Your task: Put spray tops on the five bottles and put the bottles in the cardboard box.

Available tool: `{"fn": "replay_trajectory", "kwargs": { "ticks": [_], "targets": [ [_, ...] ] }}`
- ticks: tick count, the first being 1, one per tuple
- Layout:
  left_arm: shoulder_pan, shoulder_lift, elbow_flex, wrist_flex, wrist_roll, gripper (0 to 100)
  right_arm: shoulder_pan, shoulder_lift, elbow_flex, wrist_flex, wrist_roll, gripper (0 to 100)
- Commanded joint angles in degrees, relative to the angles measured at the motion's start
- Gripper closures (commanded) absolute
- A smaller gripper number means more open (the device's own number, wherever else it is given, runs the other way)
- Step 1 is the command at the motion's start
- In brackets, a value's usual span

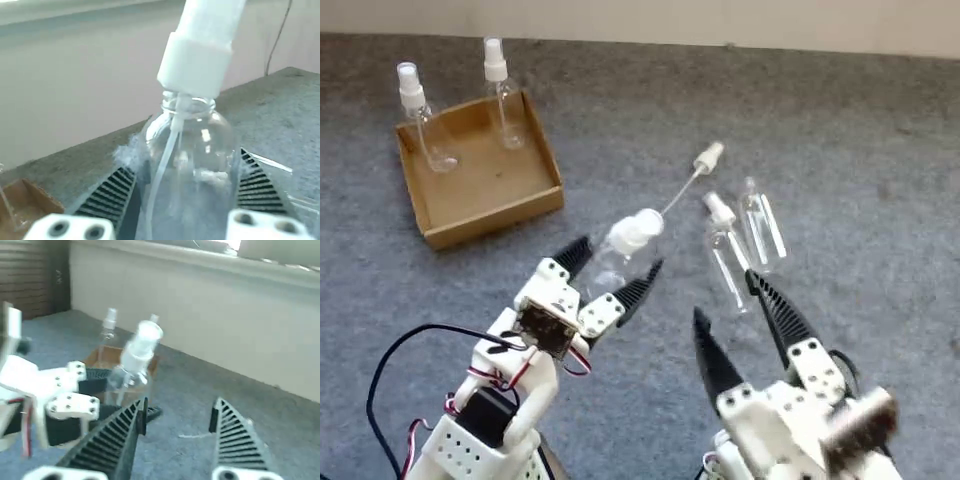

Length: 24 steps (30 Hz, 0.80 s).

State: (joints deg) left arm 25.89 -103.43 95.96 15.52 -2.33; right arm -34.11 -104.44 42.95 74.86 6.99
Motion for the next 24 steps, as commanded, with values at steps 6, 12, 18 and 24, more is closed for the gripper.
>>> {"fn": "replay_trajectory", "kwargs": {
  "ticks": [6,12,18,24],
  "targets": [
    [-8.22,-0.84,0.75,-4.84,-0.18,85,20.53,-0.84,9.36,-3.82,0.44,99.1],
    [-9.19,-0.84,1.1,-4.84,-0.18,85,21.14,-0.92,13.49,-4.09,0.35,99.3],
    [-9.19,-0.84,1.1,-4.66,-0.18,85,31.52,-1.01,13.67,-3.74,0.26,99.3],
    [-9.19,-0.84,1.1,-4.66,-0.18,85,34.51,-1.01,14.11,-3.65,0.26,99.3]
  ]
}}
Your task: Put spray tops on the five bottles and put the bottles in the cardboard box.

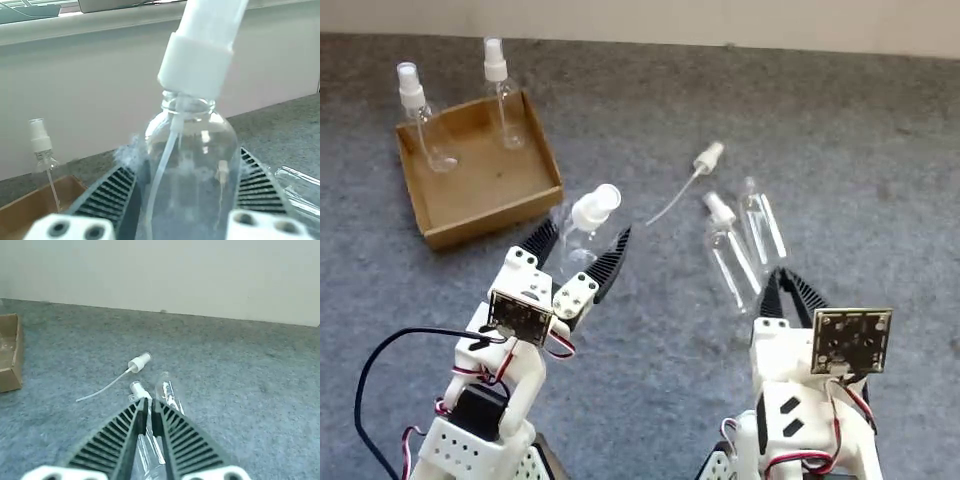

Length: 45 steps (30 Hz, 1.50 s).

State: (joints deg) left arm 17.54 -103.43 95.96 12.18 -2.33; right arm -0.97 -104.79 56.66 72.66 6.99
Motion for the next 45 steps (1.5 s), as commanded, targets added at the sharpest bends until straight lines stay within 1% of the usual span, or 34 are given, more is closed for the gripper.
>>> {"fn": "replay_trajectory", "kwargs": {
  "ticks": [1,3,12,30,33,40,45],
  "targets": [
    [-0.84,-0.84,1.1,-1.32,-0.18,85,1.19,-0.66,0.4,-1.36,0.26,99.3],
    [-0.84,-0.84,1.1,-1.32,-0.18,85,1.19,-0.66,1.36,-1.36,0.53,99.3],
    [-0.84,-0.84,1.1,-1.32,-0.18,85,1.45,-0.66,17.45,-1.89,0.62,99.3],
    [-0.75,-0.66,1.19,-1.23,-0.18,85,1.19,-0.66,41.89,-1.89,0.62,99.3],
    [-0.75,-0.66,1.19,-1.23,-0.18,85,1.19,-0.57,44.53,-1.89,0.62,99.3],
    [-0.75,-0.4,1.19,-1.14,-0.18,85,1.19,-0.48,45.58,-0.92,0.35,99.3],
    [-0.75,-0.66,1.19,1.23,-0.18,85,1.19,-0.48,45.58,-0.84,0.35,99.3]
  ]
}}
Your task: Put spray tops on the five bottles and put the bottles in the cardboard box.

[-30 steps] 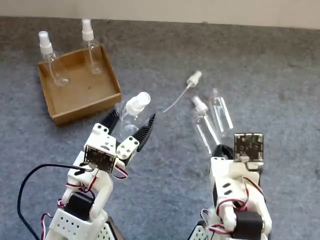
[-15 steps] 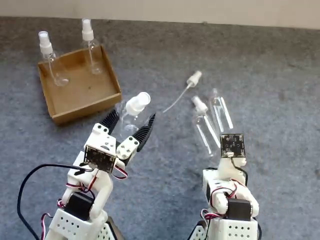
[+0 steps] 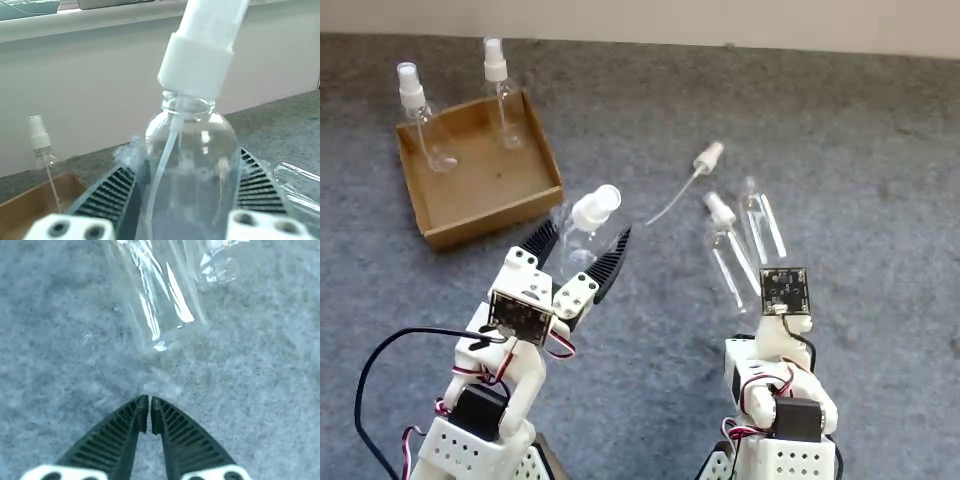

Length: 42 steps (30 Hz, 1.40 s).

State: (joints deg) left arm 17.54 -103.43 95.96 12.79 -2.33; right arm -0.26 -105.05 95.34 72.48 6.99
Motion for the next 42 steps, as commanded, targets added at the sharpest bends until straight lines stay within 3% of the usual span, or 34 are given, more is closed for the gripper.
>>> {"fn": "replay_trajectory", "kwargs": {
  "ticks": [1,10,42],
  "targets": [
    [-0.66,-0.66,1.19,0.62,-0.18,85,0.48,-0.22,6.9,-0.66,0.26,99.3],
    [-0.75,-0.66,1.19,0.62,-0.18,85,0.66,-0.22,6.99,-0.57,-9.93,99.3],
    [-0.75,-0.66,1.19,0.7,-0.18,85,0.66,-0.22,6.99,-0.48,-9.85,99.3]
  ]
}}
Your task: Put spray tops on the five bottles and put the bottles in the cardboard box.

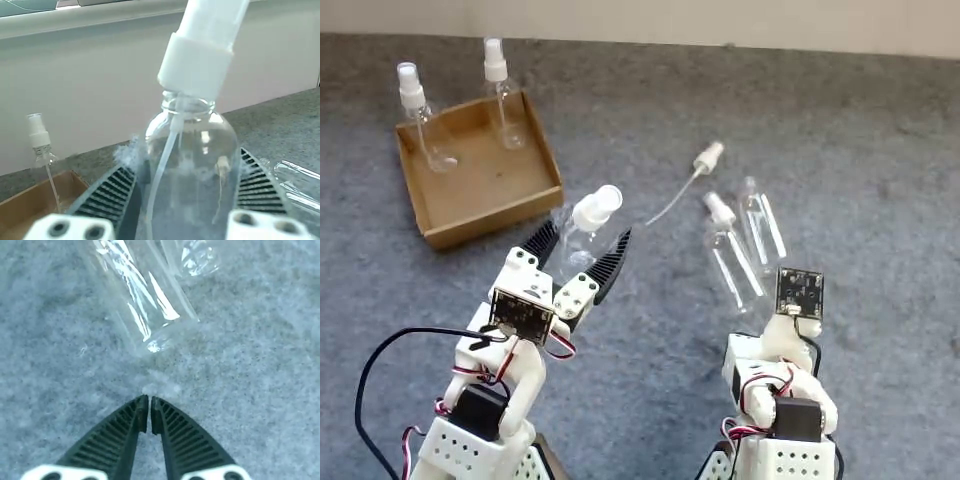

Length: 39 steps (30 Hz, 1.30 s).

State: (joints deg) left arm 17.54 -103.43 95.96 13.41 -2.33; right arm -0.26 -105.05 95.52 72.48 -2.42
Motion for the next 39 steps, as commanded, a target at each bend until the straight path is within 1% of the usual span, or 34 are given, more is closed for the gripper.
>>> {"fn": "replay_trajectory", "kwargs": {
  "ticks": [1,5,10,39],
  "targets": [
    [-0.75,-0.66,1.19,0.09,-0.18,85,0.66,-0.22,6.81,-0.48,-0.44,99.3],
    [-0.75,-0.66,1.19,0.09,-0.26,85,0.66,-0.22,6.81,-0.48,-0.44,99.3],
    [-0.75,-0.66,1.19,2.55,-0.26,85,0.66,-0.22,6.81,-0.48,-0.44,99.3],
    [-0.84,-0.66,1.19,2.73,-0.44,85,0.66,-0.22,6.81,-0.48,-0.44,99.3]
  ]
}}
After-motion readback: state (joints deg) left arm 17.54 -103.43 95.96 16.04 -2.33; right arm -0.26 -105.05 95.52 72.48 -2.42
